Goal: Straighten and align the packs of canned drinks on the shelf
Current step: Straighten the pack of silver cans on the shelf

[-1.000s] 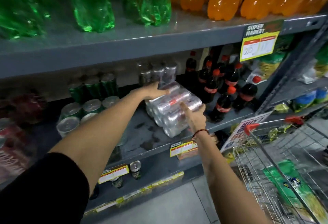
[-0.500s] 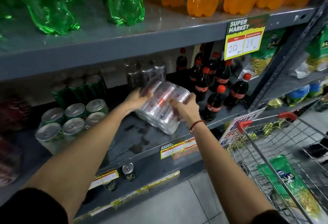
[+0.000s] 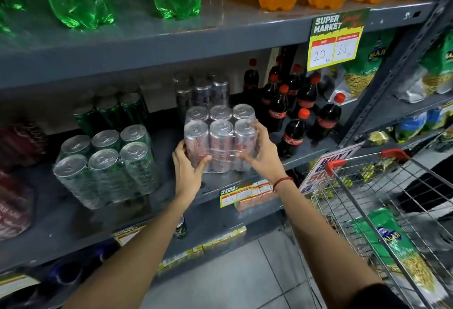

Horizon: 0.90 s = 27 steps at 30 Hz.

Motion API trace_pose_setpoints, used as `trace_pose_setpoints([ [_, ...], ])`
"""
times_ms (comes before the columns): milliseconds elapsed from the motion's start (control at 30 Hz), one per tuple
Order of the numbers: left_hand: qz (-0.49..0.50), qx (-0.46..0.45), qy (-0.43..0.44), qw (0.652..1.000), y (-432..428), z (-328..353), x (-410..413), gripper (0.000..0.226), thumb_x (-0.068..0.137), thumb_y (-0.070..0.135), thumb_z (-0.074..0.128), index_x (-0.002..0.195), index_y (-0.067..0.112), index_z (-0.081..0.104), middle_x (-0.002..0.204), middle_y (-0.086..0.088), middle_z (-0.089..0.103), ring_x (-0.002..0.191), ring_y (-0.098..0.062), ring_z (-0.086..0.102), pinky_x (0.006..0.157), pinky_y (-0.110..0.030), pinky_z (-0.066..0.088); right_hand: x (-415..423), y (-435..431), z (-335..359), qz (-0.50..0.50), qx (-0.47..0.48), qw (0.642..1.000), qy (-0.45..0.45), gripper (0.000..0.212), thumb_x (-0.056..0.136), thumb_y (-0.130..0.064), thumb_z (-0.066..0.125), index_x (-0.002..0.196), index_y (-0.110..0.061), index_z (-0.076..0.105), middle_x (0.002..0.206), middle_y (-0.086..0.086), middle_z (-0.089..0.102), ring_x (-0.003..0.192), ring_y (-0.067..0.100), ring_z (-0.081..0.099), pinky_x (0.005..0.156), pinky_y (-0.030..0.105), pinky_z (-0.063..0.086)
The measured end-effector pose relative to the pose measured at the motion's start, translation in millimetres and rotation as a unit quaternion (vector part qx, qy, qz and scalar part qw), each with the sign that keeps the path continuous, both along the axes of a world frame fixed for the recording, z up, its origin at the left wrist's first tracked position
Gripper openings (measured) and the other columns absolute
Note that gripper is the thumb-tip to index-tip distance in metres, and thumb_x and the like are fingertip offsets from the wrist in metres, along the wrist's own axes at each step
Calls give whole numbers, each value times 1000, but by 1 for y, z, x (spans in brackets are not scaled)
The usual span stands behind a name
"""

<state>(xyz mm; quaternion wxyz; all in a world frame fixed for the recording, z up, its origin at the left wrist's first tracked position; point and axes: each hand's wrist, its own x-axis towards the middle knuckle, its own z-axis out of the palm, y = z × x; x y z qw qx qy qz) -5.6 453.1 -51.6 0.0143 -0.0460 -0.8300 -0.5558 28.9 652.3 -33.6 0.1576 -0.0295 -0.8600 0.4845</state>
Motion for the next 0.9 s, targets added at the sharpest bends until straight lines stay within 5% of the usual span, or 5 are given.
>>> trace_pose_setpoints([
  [233,15,-41,-20,999,-6,24,8,103,75,29,75,148,22,3,145,-17,25,125,-35,46,105,-48,39,0,4,23,-11,-61,997,42,93,72,-43,78,145,-28,23,154,-2,31,140,16,32,113,32,29],
  [367,-20,-120,-74,990,20,48,30,107,79,45,67,145,35,-16,157,-18,-13,137,-40,30,107,-48,30,-27,11,62,19,-40,999,-7,89,81,-43,69,150,-27,16,158,-1,23,140,8,20,113,29,22],
  [467,-17,-94,-116,989,41,52,27,112,72,61,64,142,40,-21,148,-21,-37,142,-46,12,113,-53,24,-50,14,80,93,23,988,-117,85,80,-52,66,149,-33,19,148,1,40,134,15,36,114,36,30],
  [700,63,18,-166,984,69,74,21,87,83,63,46,147,36,-6,149,-23,-33,144,-40,9,108,-46,29,-61,17,66,76,63,987,-129,49,86,-45,62,131,-28,55,138,7,43,130,21,41,107,26,29],
  [900,1,-15,-150,989,44,69,-16,90,77,62,57,146,40,3,153,-21,-25,141,-42,21,109,-46,31,-23,21,52,58,9,994,-97,52,86,-33,65,136,-25,49,123,1,47,126,20,45,102,22,30],
])
